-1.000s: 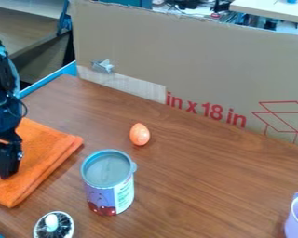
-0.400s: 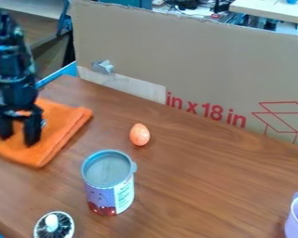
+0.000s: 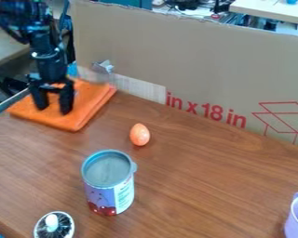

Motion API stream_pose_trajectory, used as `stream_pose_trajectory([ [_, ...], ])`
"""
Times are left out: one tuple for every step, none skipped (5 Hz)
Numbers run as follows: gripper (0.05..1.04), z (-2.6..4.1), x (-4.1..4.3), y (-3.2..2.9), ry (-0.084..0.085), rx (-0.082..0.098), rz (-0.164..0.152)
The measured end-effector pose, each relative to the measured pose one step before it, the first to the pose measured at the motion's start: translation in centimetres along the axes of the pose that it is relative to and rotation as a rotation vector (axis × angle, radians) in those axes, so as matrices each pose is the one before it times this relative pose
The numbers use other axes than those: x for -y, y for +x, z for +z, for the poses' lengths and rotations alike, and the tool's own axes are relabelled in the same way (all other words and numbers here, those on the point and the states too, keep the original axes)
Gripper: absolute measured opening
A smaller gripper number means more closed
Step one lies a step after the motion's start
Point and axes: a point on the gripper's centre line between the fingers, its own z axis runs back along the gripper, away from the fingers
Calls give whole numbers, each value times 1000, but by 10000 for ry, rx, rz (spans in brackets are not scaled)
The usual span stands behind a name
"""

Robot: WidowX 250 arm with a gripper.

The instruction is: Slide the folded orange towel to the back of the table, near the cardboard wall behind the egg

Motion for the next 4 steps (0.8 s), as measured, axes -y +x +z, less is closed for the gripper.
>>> stream_pose_trajectory([
  [1001,115,424,356,-205,147,55],
  [1001,302,1183,-1239,68,-138,-140],
  [1001,977,2215,-1300,98,-207,-340],
  [1001,2949,570,122,-26,566,-154],
])
